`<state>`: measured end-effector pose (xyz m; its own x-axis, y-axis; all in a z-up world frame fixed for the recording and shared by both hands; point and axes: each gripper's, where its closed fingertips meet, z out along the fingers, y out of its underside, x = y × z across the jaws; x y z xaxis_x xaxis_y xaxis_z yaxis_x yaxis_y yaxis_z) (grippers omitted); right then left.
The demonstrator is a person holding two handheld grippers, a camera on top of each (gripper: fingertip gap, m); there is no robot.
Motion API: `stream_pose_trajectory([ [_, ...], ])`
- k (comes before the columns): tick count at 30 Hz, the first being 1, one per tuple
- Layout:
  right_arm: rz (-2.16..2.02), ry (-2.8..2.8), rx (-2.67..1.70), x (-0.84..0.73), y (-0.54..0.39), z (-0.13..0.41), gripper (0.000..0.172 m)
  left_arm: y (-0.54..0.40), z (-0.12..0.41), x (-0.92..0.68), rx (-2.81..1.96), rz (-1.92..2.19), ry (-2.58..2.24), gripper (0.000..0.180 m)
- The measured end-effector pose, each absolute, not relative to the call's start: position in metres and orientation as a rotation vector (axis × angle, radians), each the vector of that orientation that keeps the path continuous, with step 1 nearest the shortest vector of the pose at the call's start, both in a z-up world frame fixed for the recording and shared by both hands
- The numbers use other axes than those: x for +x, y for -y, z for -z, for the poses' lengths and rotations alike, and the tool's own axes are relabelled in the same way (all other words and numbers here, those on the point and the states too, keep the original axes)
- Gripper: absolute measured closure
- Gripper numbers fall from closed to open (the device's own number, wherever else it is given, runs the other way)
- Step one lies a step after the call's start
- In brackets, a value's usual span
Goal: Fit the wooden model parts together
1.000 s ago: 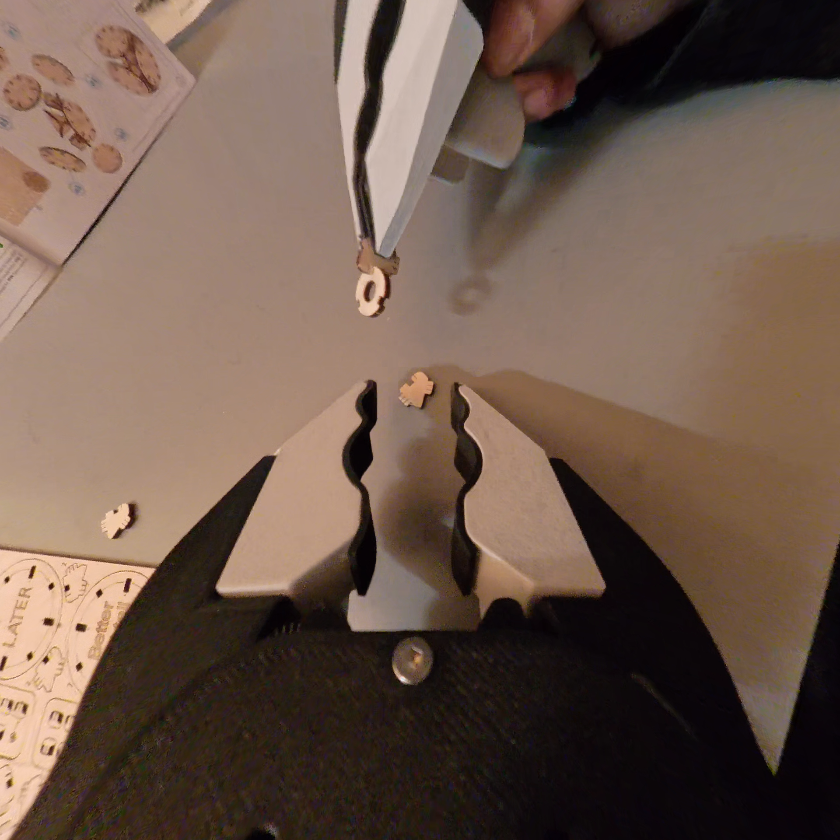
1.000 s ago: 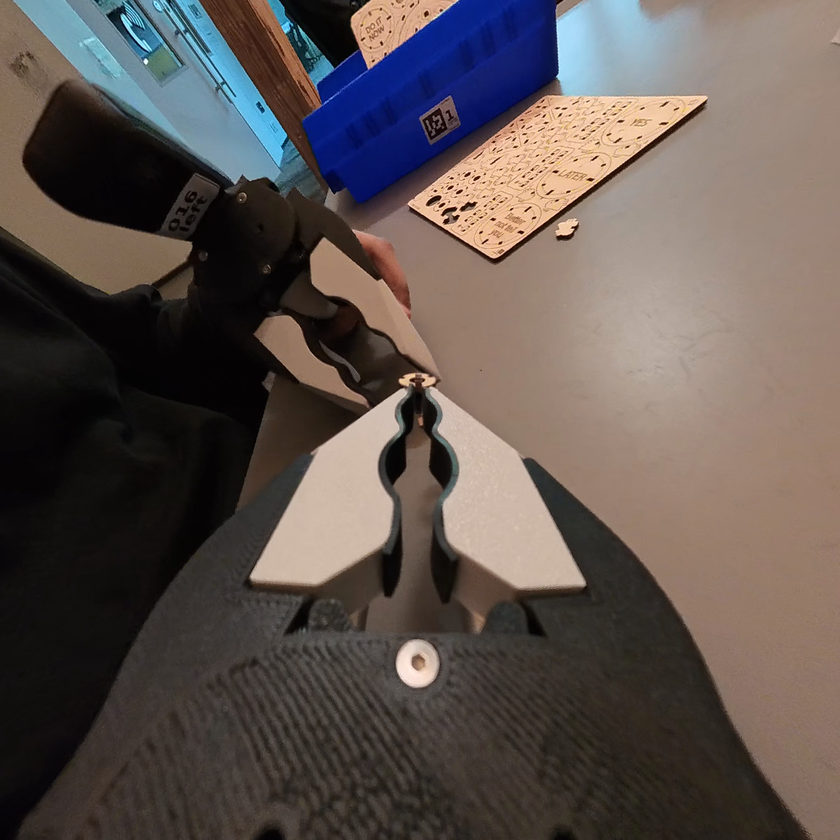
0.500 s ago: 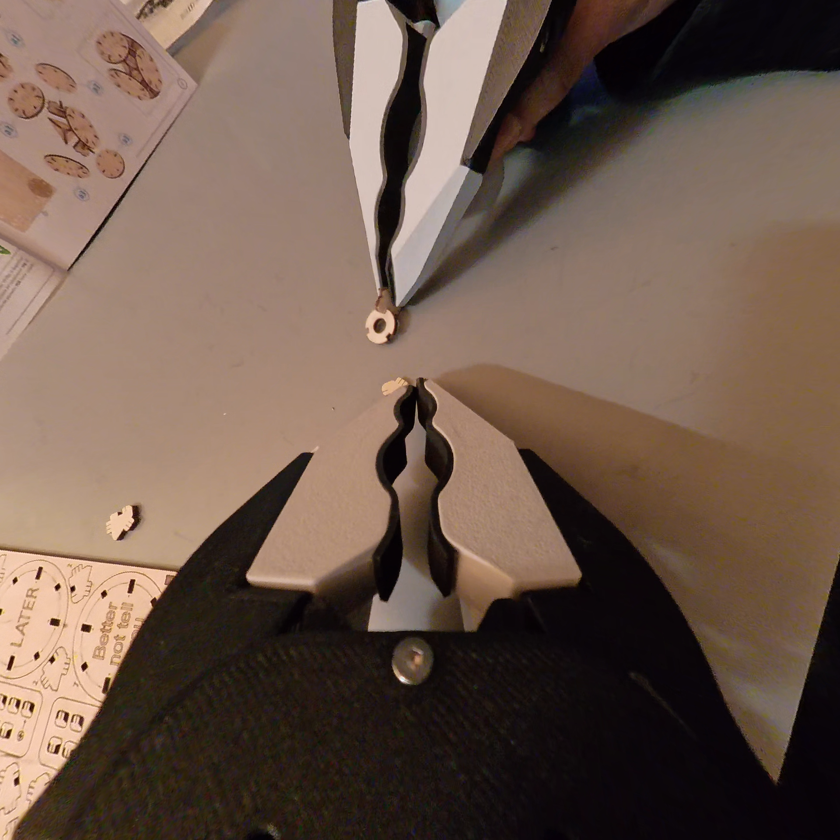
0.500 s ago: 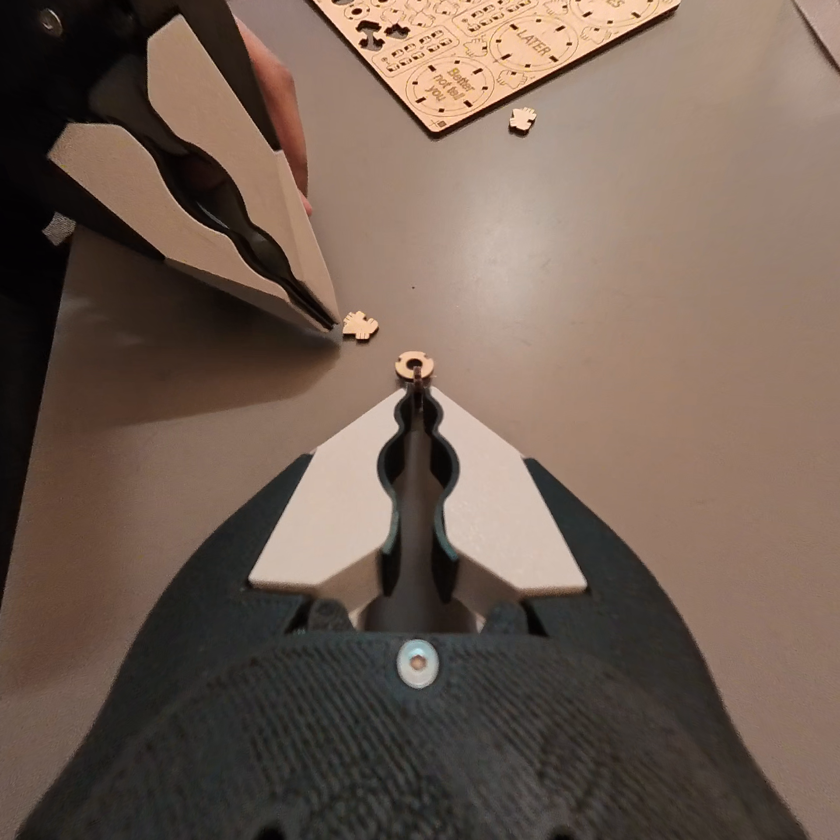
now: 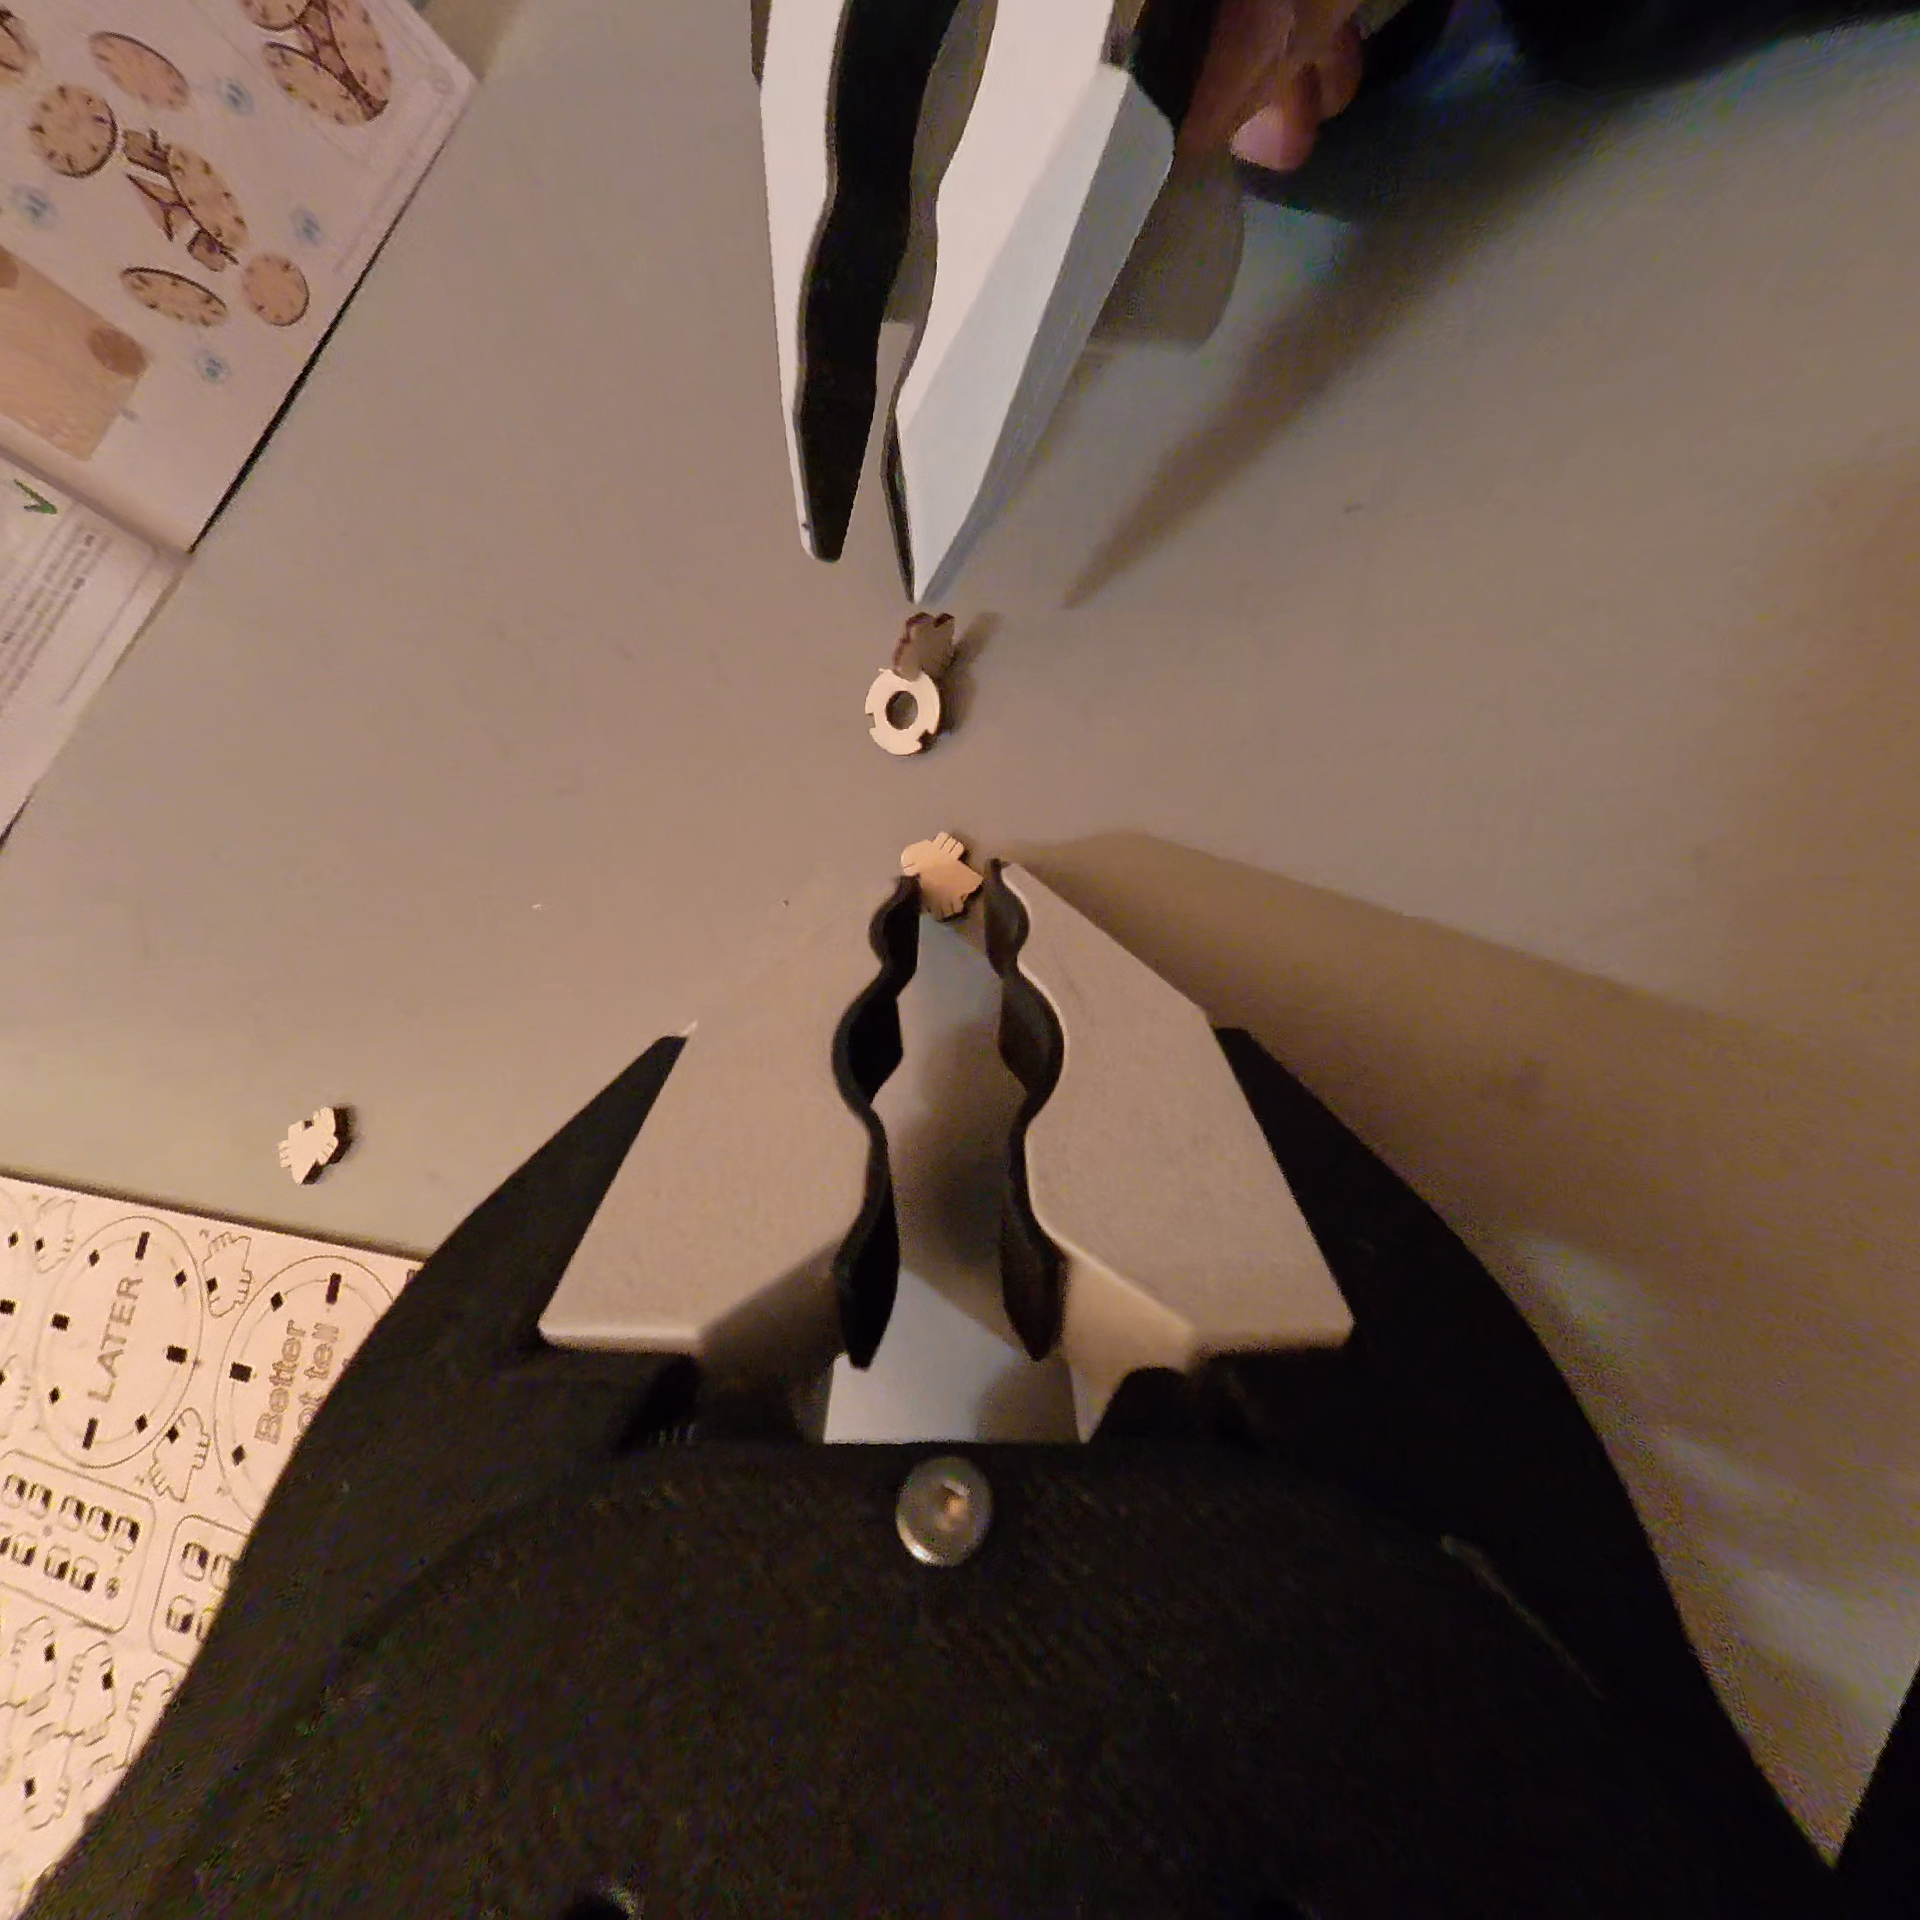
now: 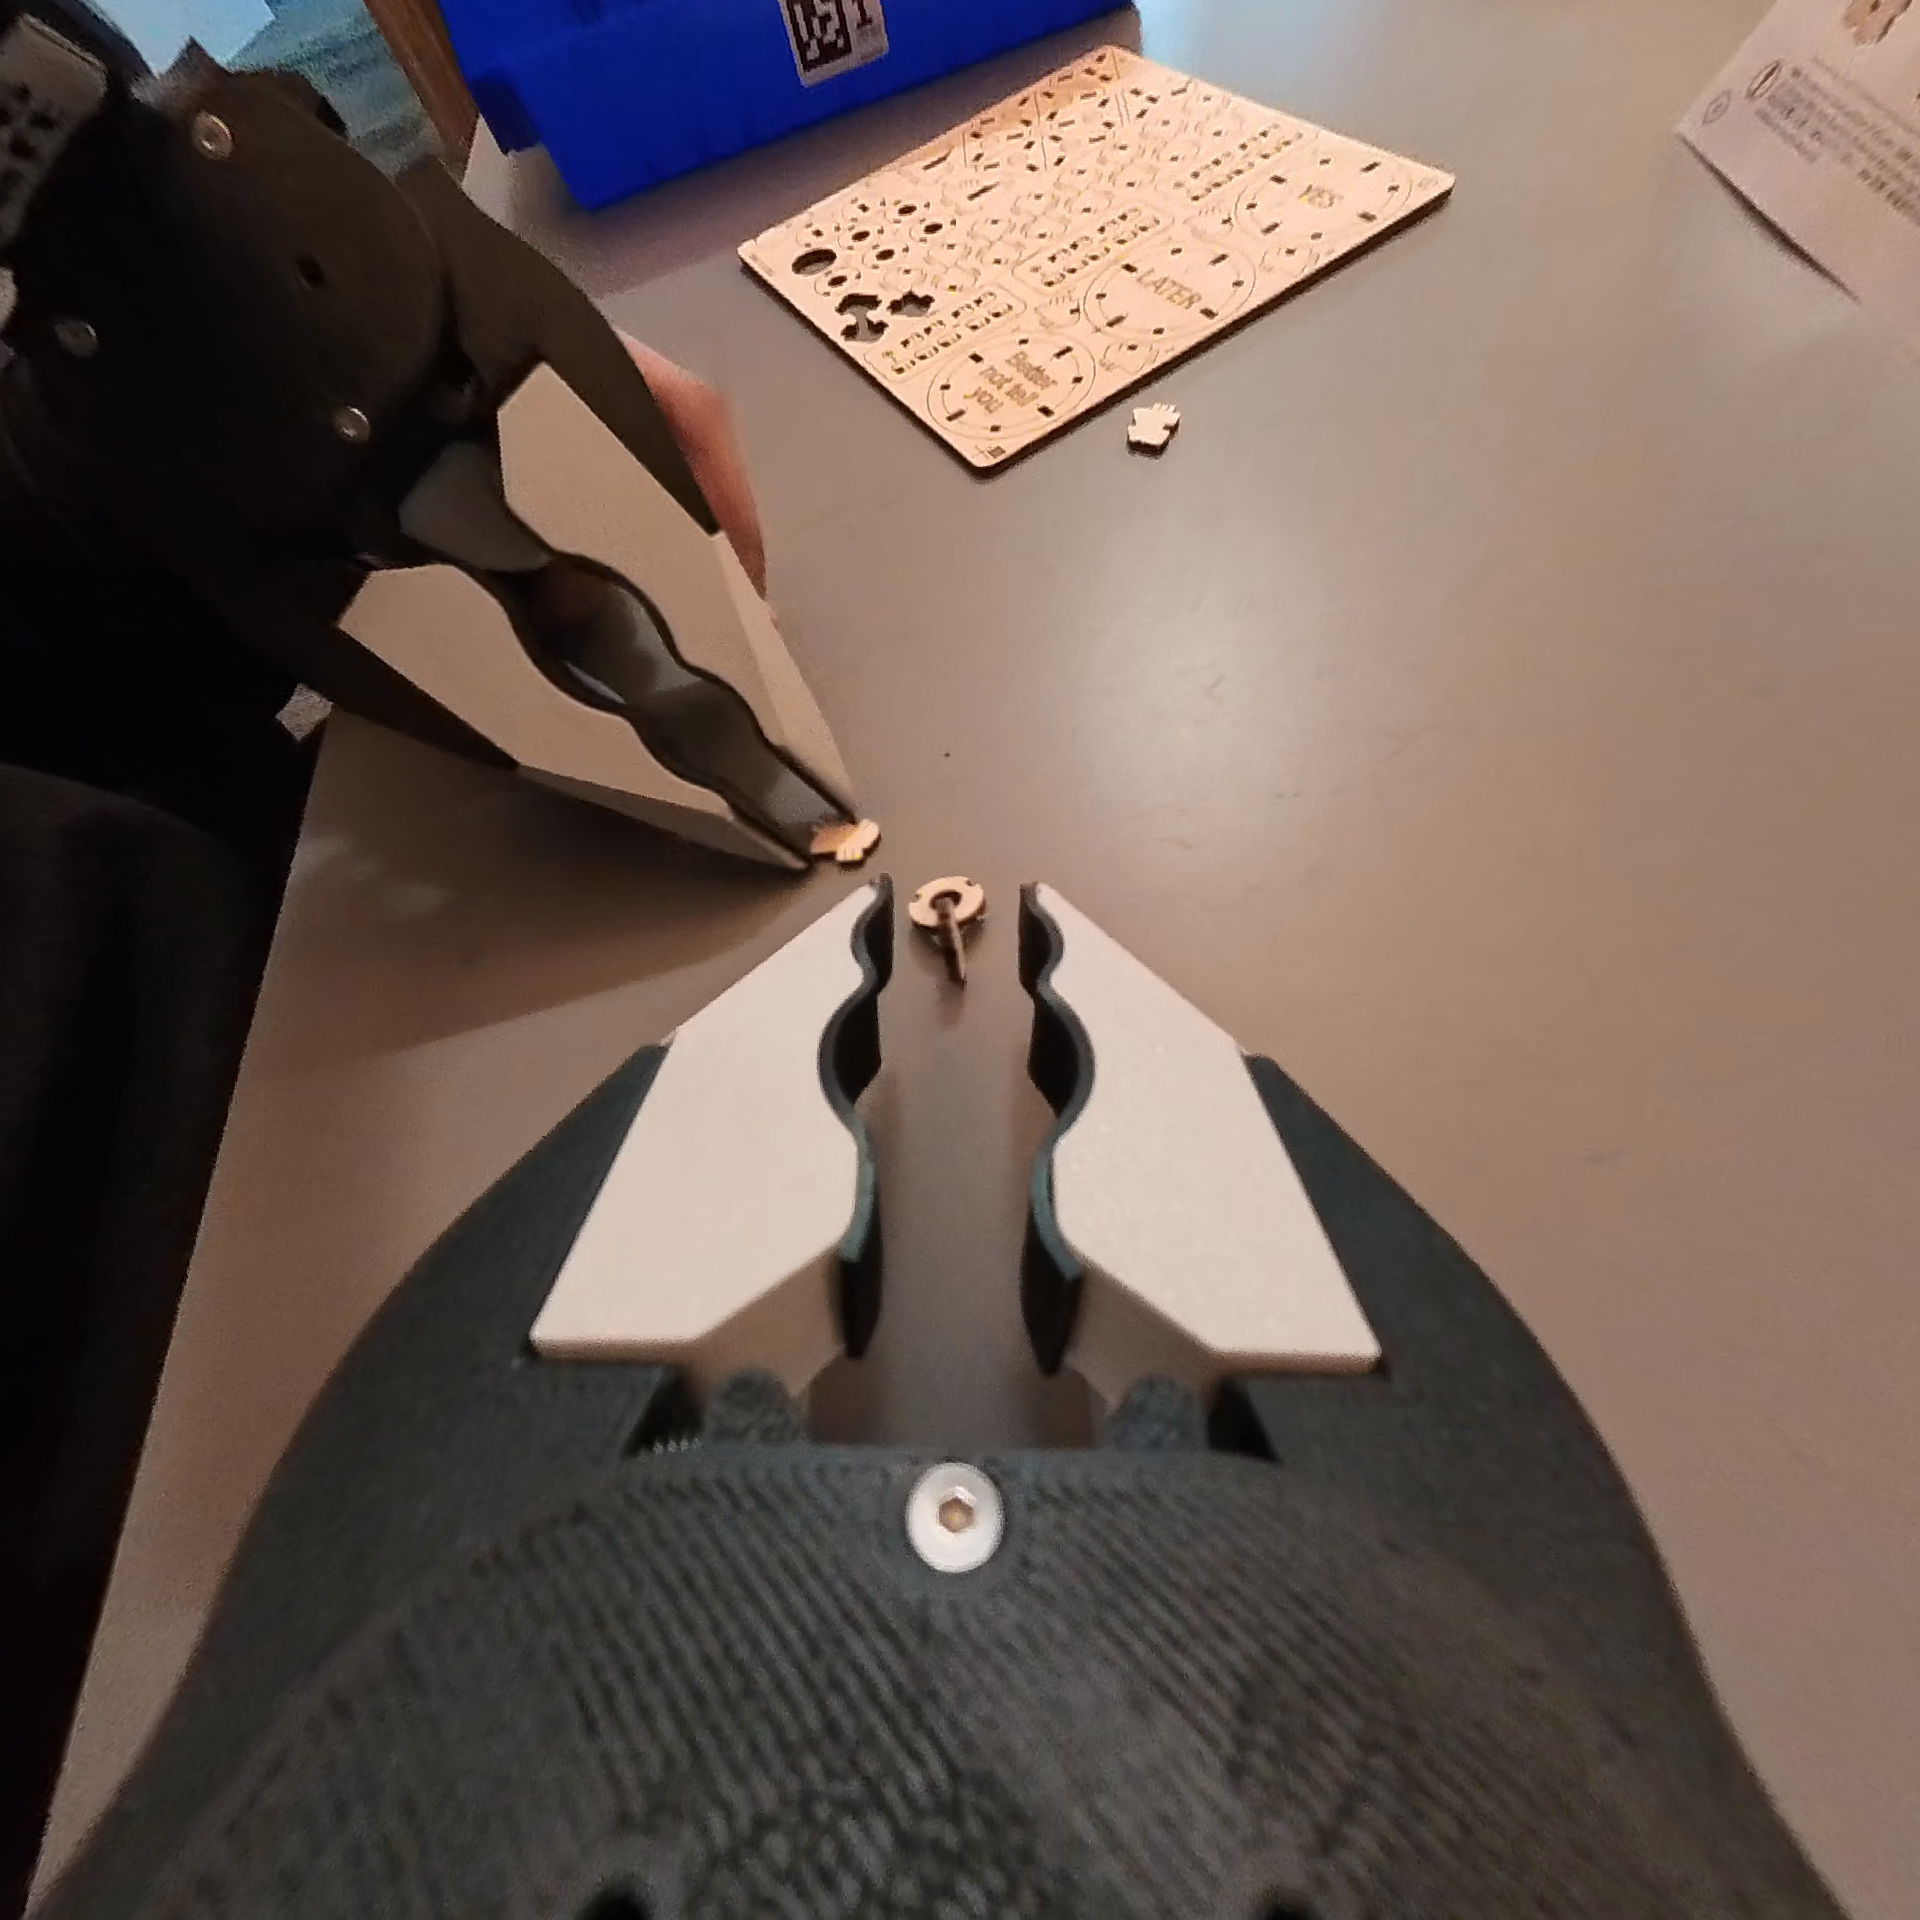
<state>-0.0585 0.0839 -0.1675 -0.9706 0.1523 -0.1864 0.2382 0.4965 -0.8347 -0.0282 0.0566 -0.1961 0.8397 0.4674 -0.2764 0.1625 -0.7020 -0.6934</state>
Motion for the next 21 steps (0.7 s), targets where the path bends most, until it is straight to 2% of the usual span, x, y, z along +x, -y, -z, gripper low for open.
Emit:
stream_pose_trajectory([
  [1, 1.504, -2.635, 0.341, -0.058, -0.083, 0.166, 0.15, -0.057, 0.195, -0.027, -2.322, -0.567, 0.454, 0.17],
  [2, 1.516, -2.63, 0.335, -0.057, -0.083, 0.165, 0.15, -0.058, 0.192, -0.028, -2.298, -0.562, 0.457, 0.18],
  [10, 1.64, -2.621, 0.198, -0.048, -0.075, 0.15, 0.15, -0.053, 0.153, -0.036, -1.98, -0.387, 0.632, 0.18],
  [11, 1.64, -2.629, 0.193, -0.048, -0.075, 0.15, 0.15, -0.05, 0.155, -0.04, -1.974, -0.382, 0.684, 0.175],
  [13, 1.639, -2.632, 0.202, -0.049, -0.075, 0.151, 0.15, -0.044, 0.168, -0.045, -2.026, -0.357, 0.795, 0.149],
  [15, 1.637, -2.628, 0.214, -0.05, -0.076, 0.152, 0.15, -0.044, 0.182, -0.044, -2.111, -0.367, 0.836, 0.137],
  [21, 1.642, -2.626, 0.228, -0.051, -0.076, 0.15, 0.15, -0.048, 0.194, -0.04, -2.225, -0.421, 0.795, 0.153],
])
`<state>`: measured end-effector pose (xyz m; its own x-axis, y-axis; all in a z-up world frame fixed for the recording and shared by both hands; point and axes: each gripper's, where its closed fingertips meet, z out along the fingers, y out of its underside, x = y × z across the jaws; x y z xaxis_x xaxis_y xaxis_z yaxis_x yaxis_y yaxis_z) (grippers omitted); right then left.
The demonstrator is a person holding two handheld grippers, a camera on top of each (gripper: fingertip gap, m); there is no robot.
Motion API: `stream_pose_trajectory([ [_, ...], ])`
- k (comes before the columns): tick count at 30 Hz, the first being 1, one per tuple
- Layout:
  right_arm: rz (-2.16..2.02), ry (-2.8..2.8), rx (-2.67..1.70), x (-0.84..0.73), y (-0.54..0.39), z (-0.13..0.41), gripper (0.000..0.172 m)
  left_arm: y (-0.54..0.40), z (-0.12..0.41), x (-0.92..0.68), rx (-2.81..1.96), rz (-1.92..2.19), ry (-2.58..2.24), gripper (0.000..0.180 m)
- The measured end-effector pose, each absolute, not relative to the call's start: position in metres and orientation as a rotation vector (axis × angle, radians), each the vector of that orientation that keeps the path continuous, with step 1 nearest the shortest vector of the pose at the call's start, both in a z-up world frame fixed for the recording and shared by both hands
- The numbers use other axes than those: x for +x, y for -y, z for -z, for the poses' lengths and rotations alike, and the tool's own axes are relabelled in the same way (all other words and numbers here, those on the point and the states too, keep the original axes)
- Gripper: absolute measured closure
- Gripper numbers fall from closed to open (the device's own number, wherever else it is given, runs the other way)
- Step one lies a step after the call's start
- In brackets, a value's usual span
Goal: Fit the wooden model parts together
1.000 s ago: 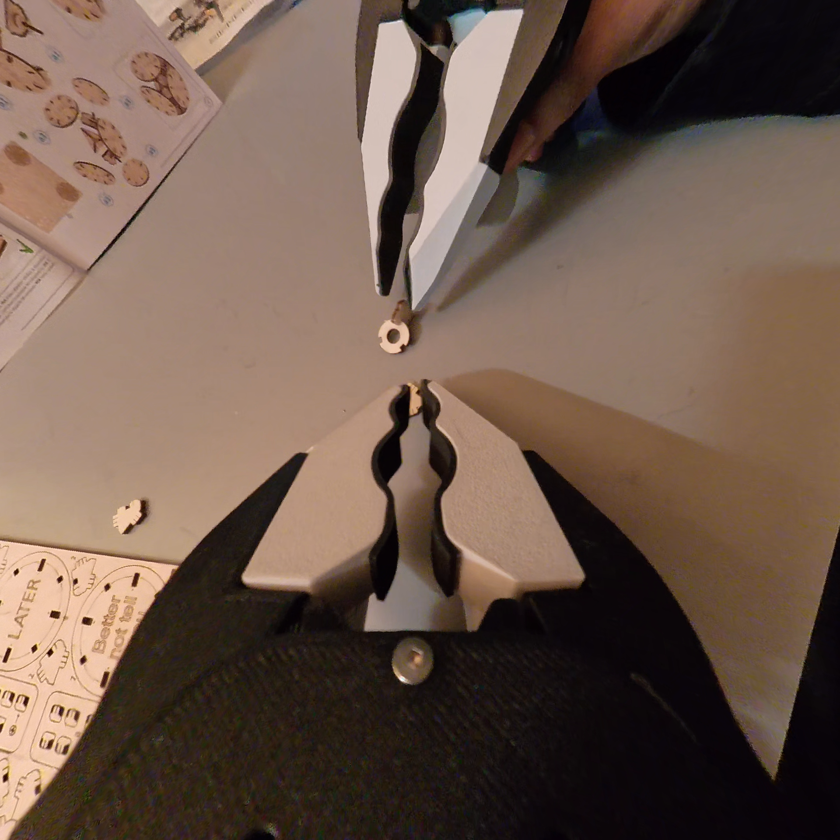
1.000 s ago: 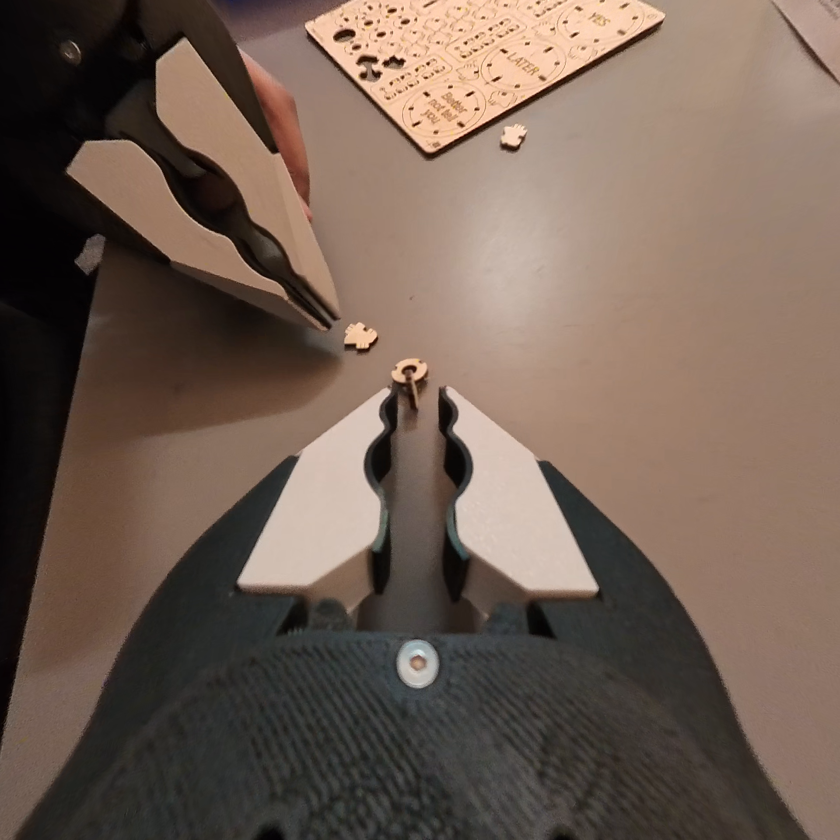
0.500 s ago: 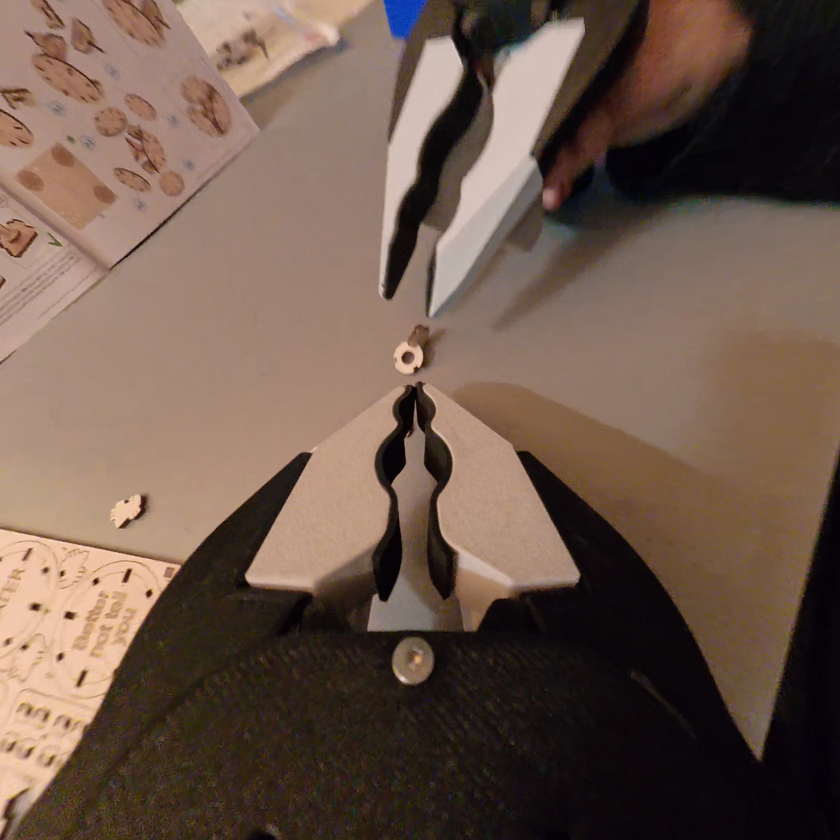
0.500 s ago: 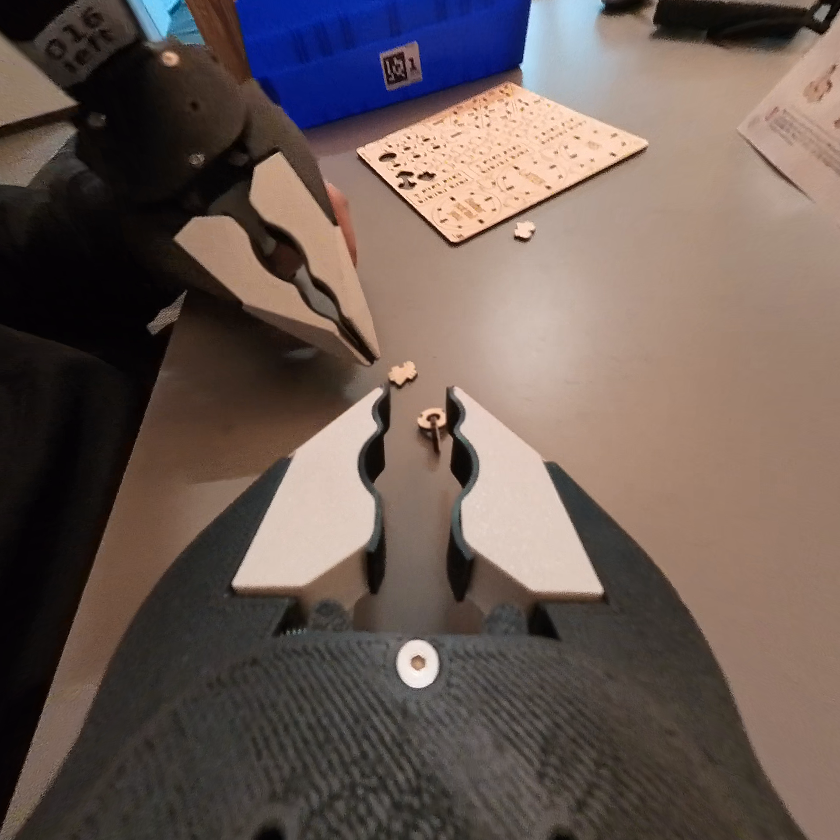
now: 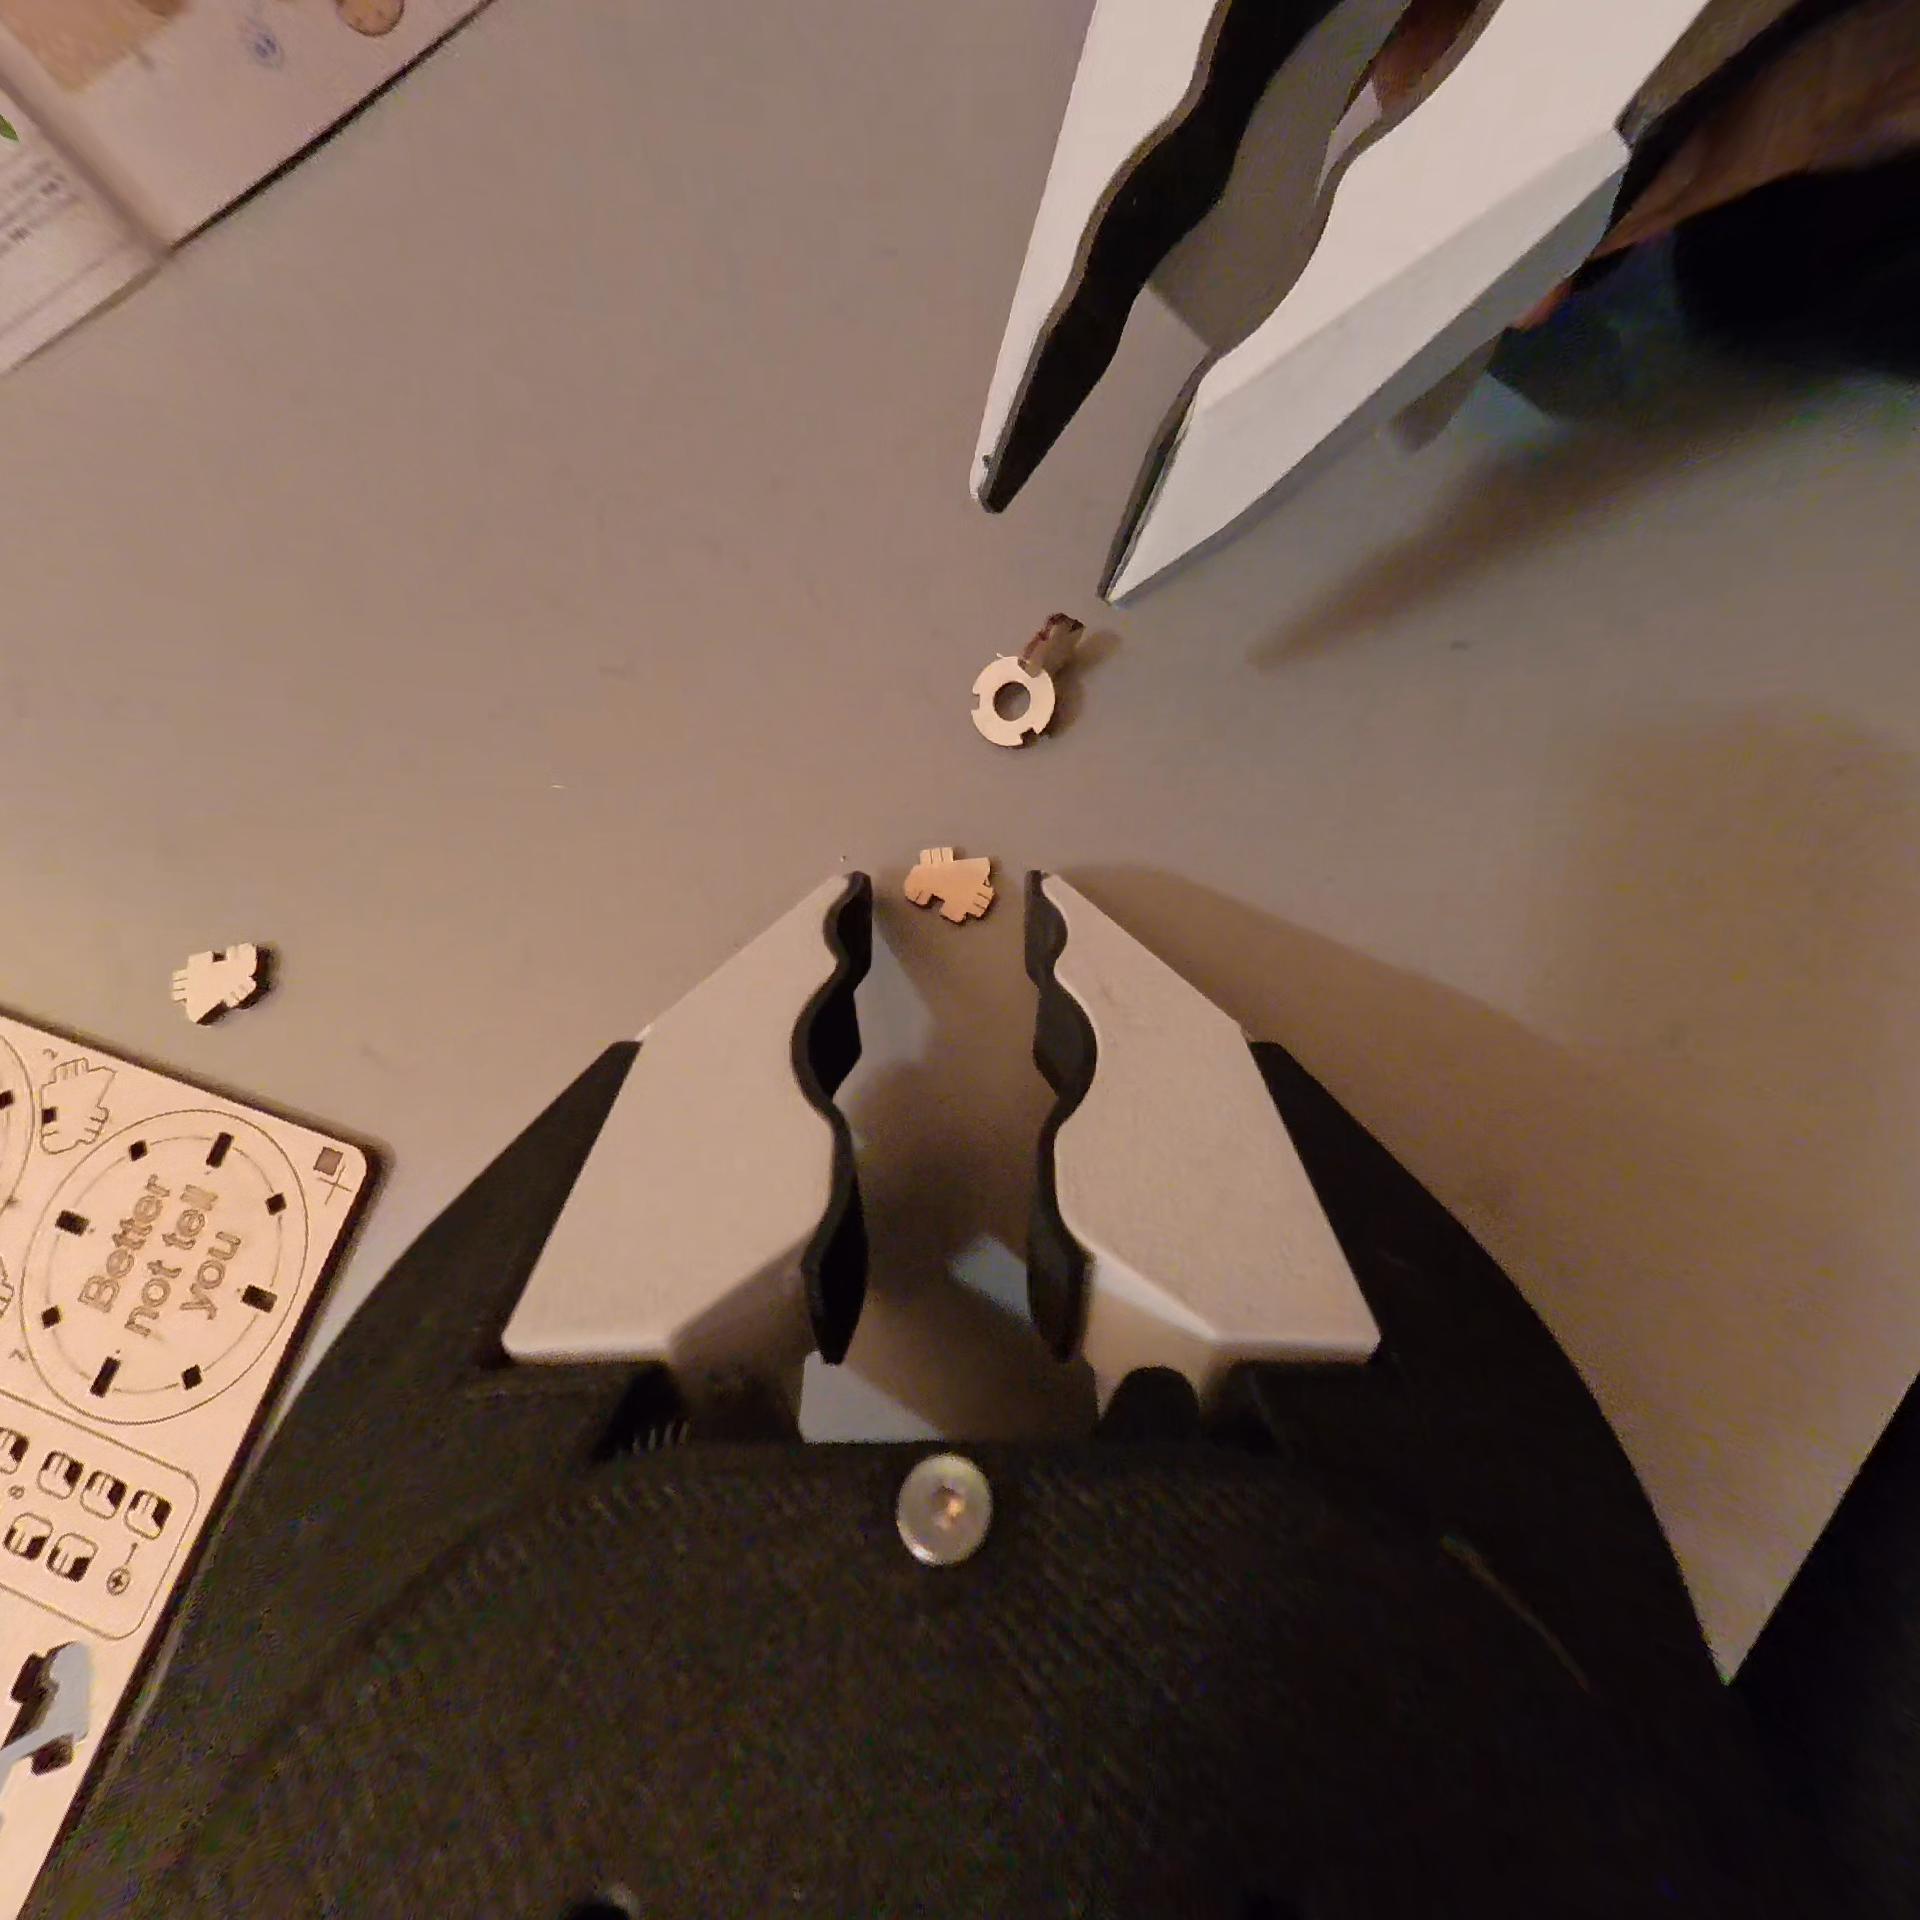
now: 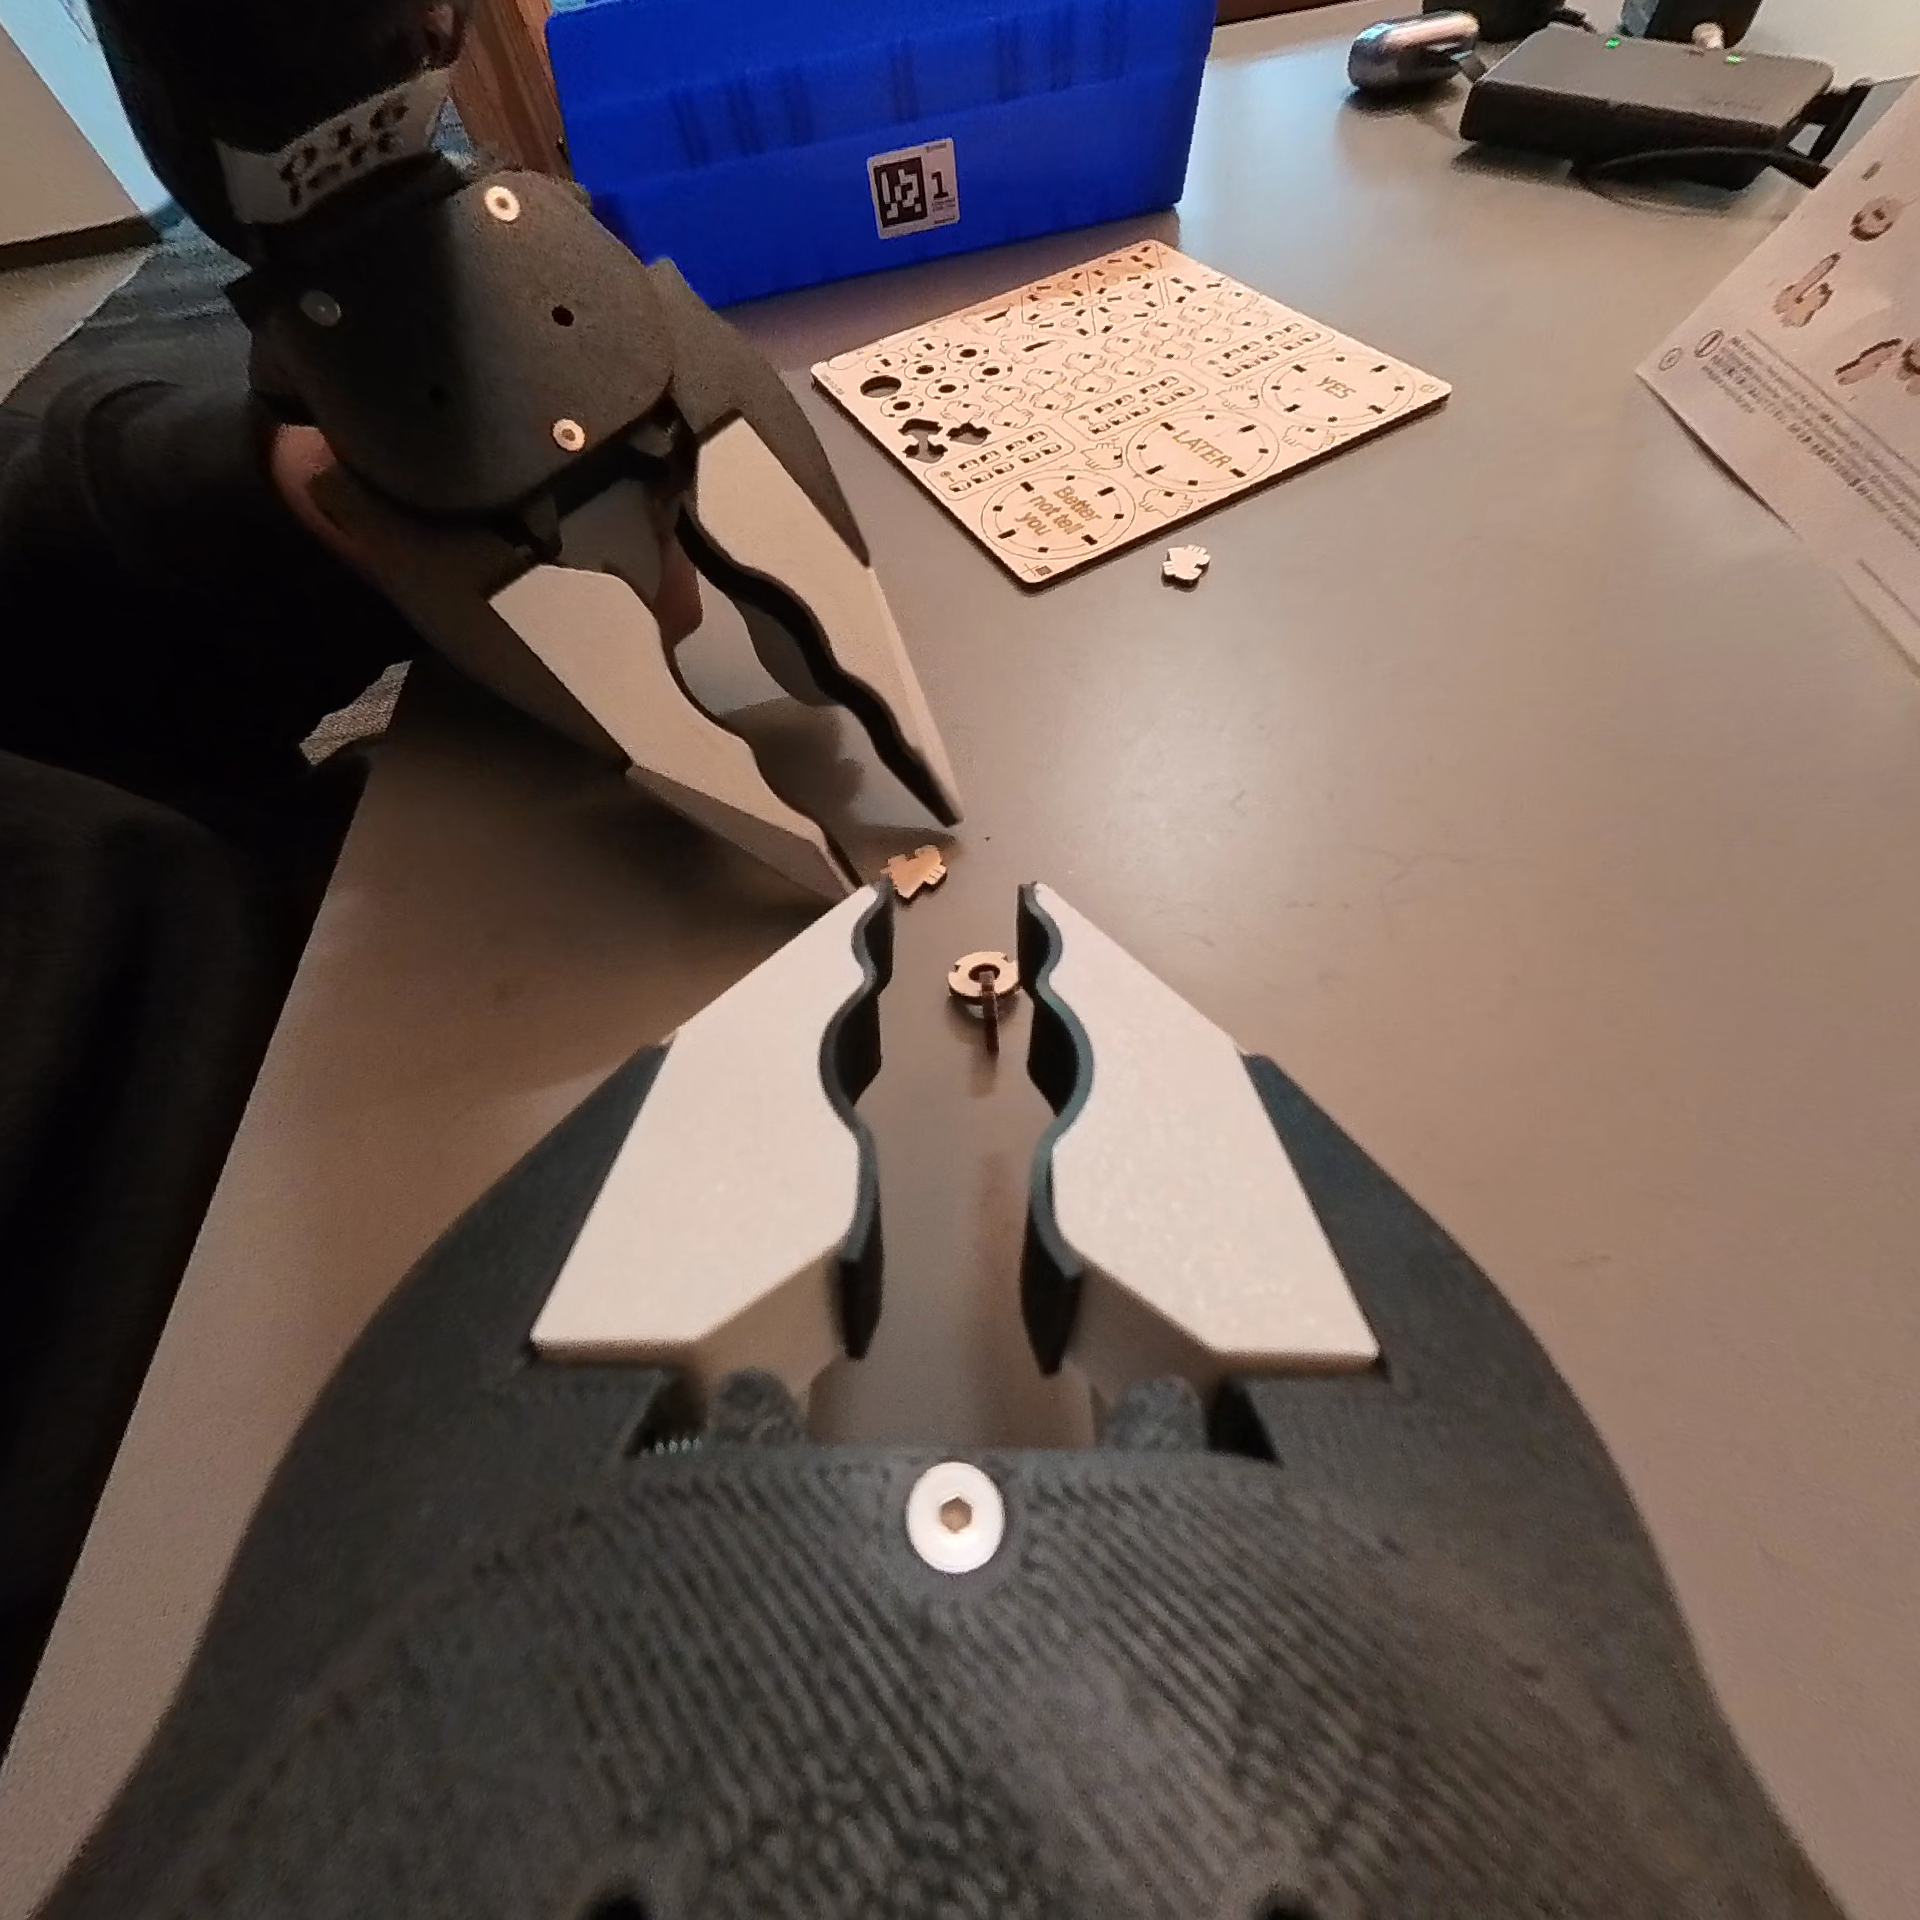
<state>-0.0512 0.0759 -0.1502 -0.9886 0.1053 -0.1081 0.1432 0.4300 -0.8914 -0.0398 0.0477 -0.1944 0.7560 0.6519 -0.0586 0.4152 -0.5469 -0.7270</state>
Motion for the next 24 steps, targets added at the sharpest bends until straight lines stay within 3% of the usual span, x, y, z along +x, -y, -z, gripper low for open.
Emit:
stream_pose_trajectory([
  [3, 1.632, -2.632, 0.23, -0.051, -0.075, 0.152, 0.151, -0.049, 0.196, -0.038, -2.234, -0.395, 0.784, 0.165],
  [7, 1.634, -2.634, 0.256, -0.053, -0.075, 0.153, 0.148, -0.052, 0.195, -0.035, -2.241, -0.386, 0.746, 0.166],
  [8, 1.64, -2.623, 0.268, -0.053, -0.075, 0.152, 0.147, -0.052, 0.193, -0.036, -2.227, -0.401, 0.742, 0.18],
  [14, 1.708, -2.442, 0.345, -0.052, -0.074, 0.136, 0.145, -0.058, 0.163, -0.038, -2.025, -0.377, 0.709, 0.18],
  [20, 1.724, -2.4, 0.382, -0.055, -0.076, 0.133, 0.145, -0.043, 0.187, -0.059, -2.157, -0.455, 0.837, 0.145],
  [22, 1.714, -2.41, 0.379, -0.054, -0.076, 0.135, 0.145, -0.043, 0.198, -0.061, -2.244, -0.462, 0.822, 0.14],
  [24, 1.707, -2.42, 0.376, -0.054, -0.076, 0.136, 0.145, -0.047, 0.197, -0.063, -2.239, -0.437, 0.819, 0.149],
])
